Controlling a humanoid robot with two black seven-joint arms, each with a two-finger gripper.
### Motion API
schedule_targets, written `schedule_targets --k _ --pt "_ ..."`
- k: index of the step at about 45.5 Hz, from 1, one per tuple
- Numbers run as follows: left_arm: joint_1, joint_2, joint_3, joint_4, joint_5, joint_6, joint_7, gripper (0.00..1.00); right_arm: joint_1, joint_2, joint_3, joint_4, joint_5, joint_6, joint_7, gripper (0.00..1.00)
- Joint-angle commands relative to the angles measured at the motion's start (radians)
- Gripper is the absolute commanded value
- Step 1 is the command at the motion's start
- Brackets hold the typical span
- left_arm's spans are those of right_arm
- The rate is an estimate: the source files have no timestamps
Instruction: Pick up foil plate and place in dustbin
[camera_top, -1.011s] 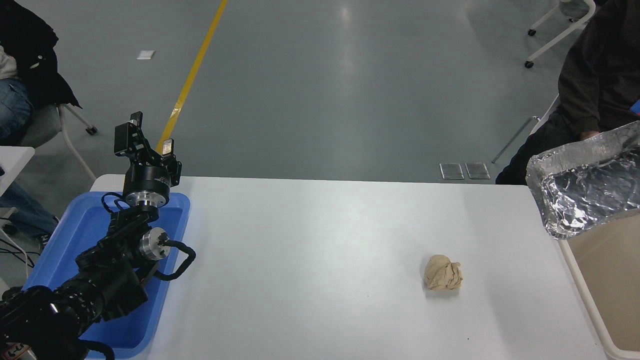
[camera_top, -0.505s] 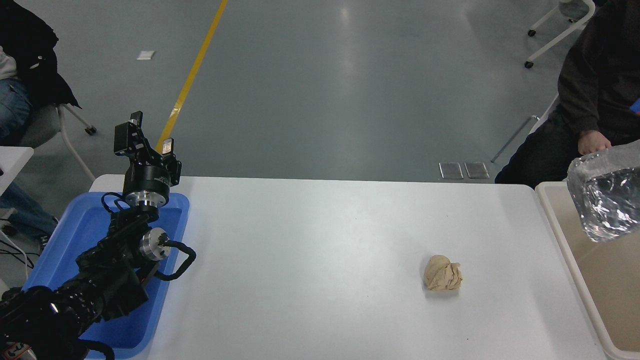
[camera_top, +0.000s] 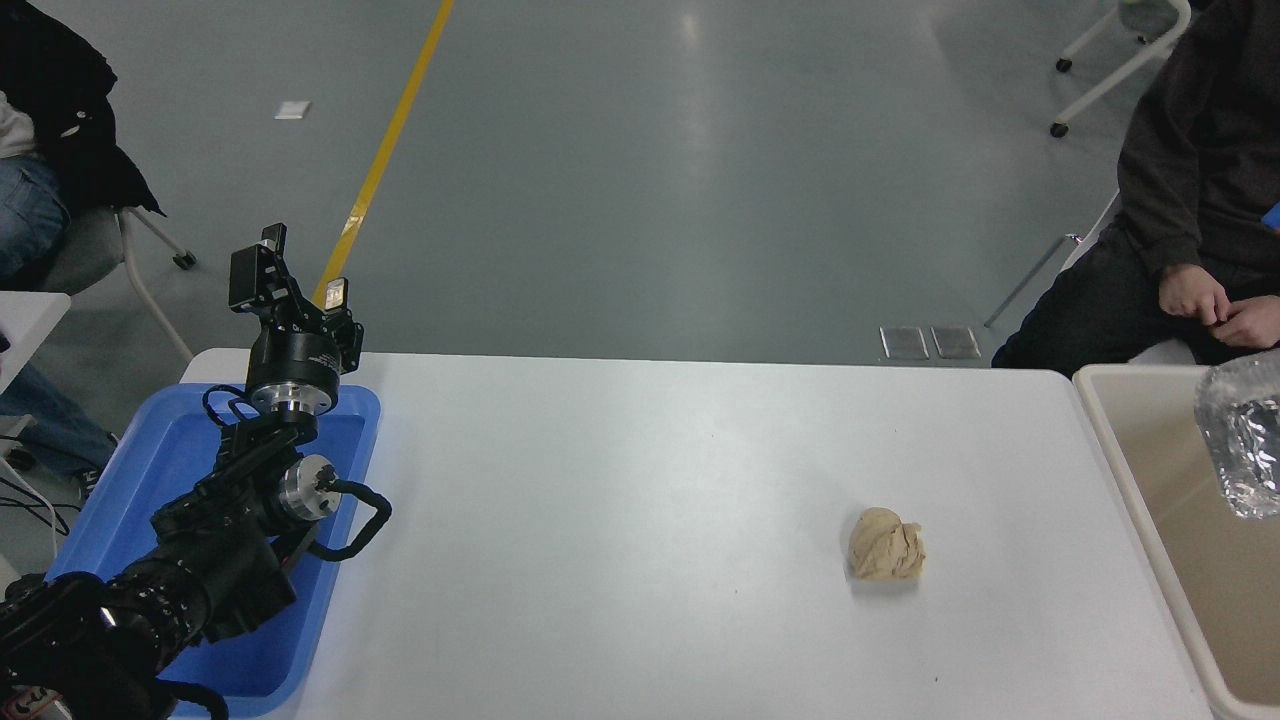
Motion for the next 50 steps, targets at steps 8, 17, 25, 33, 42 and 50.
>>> schedule_targets --k 8,17,25,33,42,50 --pt "0.0 0.0 0.0 0.0 0.0 0.0 0.0 1.0 -0.402 0.145 0.107 -0.249 0.165 -0.181 -0.024 0.0" --pt "0.0 0.0 0.0 0.0 0.0 0.0 0.0 1.0 -0.44 0.19 0.144 -0.249 0.168 -0.266 -0.079 0.0" --pt "0.0 0.0 0.0 0.0 0.0 0.0 0.0 1.0 -0.454 0.225 0.173 -0.249 0.168 -0.291 -0.106 0.0" --pt "0.0 0.0 0.0 0.0 0.0 0.0 0.0 1.0 -0.468 0.256 0.175 -0.249 0.171 -0.305 -0.123 0.0" --pt "0.0 0.0 0.0 0.0 0.0 0.0 0.0 1.0 -0.471 0.262 0.175 -0.249 0.203 -0.306 -0.134 0.63" --pt "0.0 0.0 0.0 0.0 0.0 0.0 0.0 1.0 -0.471 0.262 0.175 -0.249 0.204 -0.305 -0.134 1.0"
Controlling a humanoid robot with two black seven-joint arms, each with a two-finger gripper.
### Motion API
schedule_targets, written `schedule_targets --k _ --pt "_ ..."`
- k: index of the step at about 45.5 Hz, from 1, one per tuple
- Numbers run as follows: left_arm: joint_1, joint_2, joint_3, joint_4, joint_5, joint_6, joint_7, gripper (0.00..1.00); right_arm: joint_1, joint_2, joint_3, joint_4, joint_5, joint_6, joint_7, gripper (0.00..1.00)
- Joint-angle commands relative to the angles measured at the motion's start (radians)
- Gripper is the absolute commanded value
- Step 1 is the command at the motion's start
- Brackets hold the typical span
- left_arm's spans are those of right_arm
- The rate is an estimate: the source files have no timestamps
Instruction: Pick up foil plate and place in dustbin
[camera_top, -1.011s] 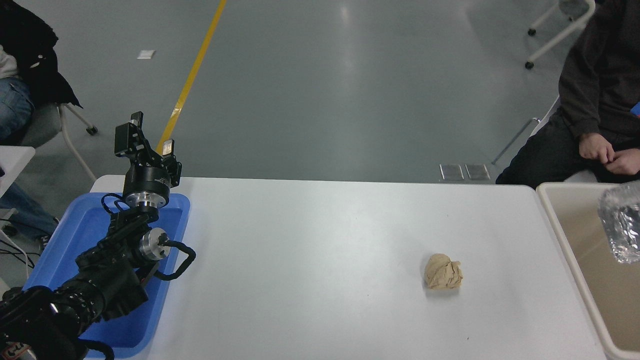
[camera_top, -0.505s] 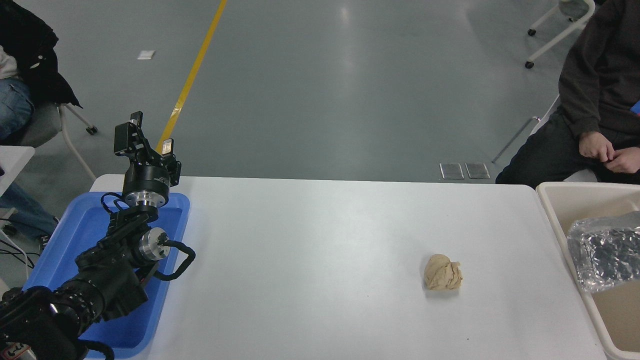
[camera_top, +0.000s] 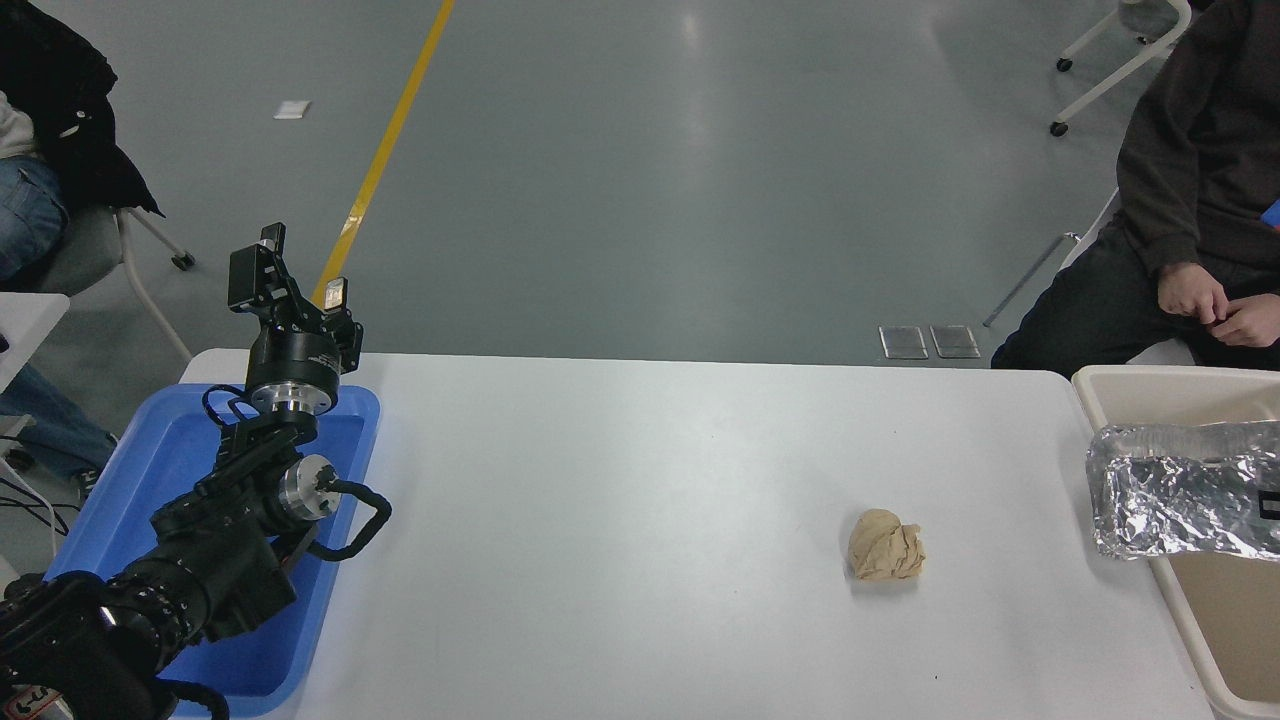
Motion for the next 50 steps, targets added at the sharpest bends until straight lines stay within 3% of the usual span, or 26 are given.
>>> schedule_targets --k 1,30,50 --pt "0.0 0.0 0.0 0.0 0.0 0.0 0.0 1.0 -0.007 0.009 0.003 -0.001 0.012 -0.005 -0.008 1.0" --pt "0.0 0.0 0.0 0.0 0.0 0.0 0.0 1.0 0.039 0.007 0.003 0.002 0.023 0.011 0.002 1.0" --pt "0.0 0.0 0.0 0.0 0.0 0.0 0.0 1.0 0.153 0.126 0.04 0.019 0.03 0.152 0.037 1.0"
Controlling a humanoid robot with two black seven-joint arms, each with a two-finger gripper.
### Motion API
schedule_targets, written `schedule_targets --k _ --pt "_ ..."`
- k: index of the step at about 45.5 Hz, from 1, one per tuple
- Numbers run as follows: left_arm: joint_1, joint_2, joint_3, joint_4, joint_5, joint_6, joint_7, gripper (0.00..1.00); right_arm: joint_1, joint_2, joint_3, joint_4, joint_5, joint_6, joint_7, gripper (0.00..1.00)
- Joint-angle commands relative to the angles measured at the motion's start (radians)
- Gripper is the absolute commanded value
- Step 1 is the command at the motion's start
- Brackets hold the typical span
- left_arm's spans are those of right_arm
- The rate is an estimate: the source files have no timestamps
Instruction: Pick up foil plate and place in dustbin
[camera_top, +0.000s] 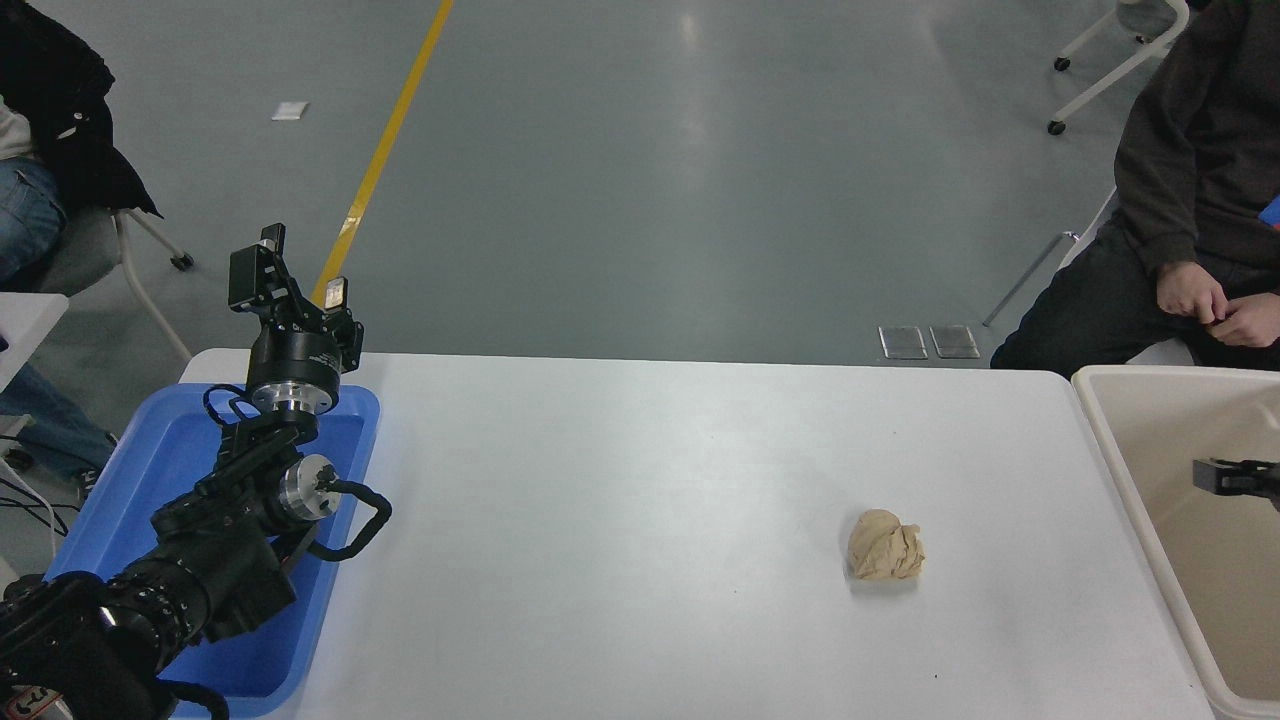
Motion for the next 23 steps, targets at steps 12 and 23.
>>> schedule_targets --k 12,23 --pt "0.001 0.0 0.0 0.0 0.0 0.0 0.0 1.0 0.118 0.092 0.02 0.02 0.003 0.172 0.04 1.0" --pt "0.001 0.0 0.0 0.0 0.0 0.0 0.0 1.0 0.179 0.118 0.012 0.072 0.003 0.202 0.051 1.0"
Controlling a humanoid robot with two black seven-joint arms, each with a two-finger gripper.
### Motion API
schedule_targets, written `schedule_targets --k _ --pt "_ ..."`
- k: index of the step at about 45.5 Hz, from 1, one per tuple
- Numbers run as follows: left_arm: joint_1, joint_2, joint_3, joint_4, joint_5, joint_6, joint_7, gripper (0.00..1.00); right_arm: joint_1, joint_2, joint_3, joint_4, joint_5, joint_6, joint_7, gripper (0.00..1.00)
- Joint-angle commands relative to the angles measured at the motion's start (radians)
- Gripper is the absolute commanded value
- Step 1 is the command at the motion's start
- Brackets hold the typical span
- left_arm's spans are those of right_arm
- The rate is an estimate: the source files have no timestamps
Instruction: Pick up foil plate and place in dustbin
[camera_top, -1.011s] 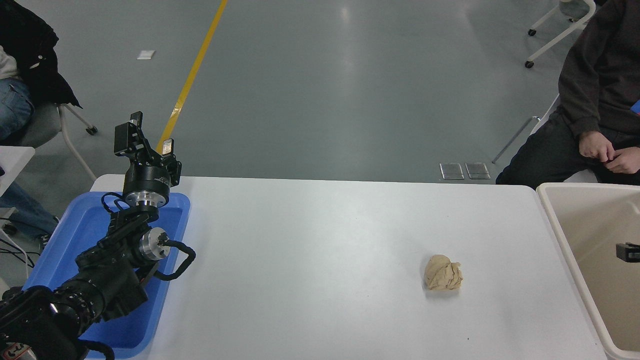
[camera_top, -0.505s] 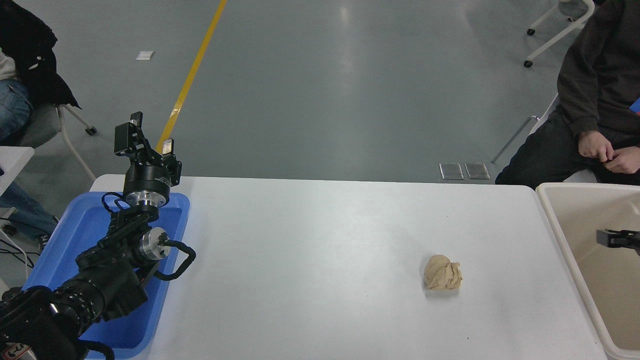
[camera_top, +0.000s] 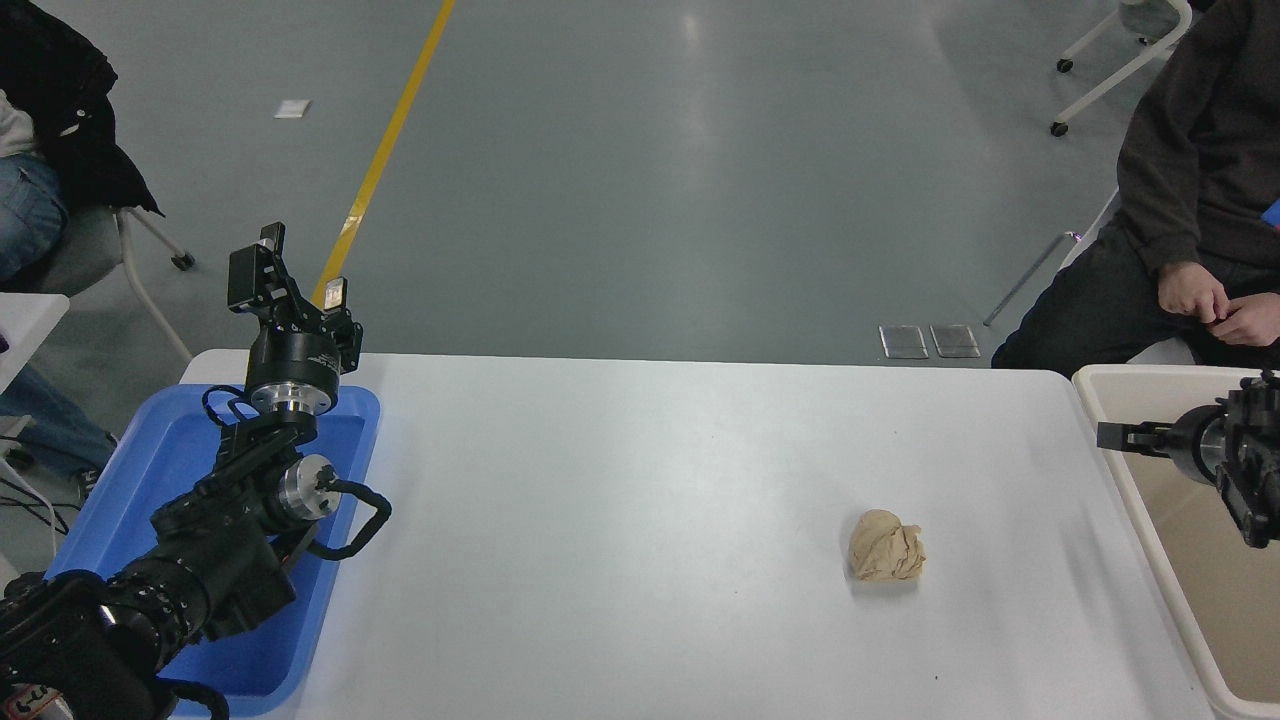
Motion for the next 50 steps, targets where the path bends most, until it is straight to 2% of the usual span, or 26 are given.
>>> schedule_targets --k 1,13,23,35,50 --pt "0.0 0.0 0.0 0.0 0.0 0.0 0.0 1.0 0.072 0.024 -0.005 0.065 -0.001 0.042 0.011 1.0" --pt "-0.001 0.0 0.0 0.0 -0.001 0.0 0.0 1.0 0.274 -0.009 -0.04 0.361 -0.021 0.039 0.009 1.0" --pt "-0.001 -0.002 0.0 0.0 0.0 0.0 0.0 0.99 0.504 -0.048 -0.149 0.718 -0.023 0.027 0.003 1.0" --pt "-0.001 -0.002 0.0 0.0 0.0 0.0 0.0 1.0 0.723 -0.043 -0.238 1.046 -0.015 0.021 -0.001 1.0" --pt "0.0 0.0 0.0 0.0 0.0 0.0 0.0 1.0 0.949 -0.042 -0.296 1.312 0.069 0.041 0.0 1.0"
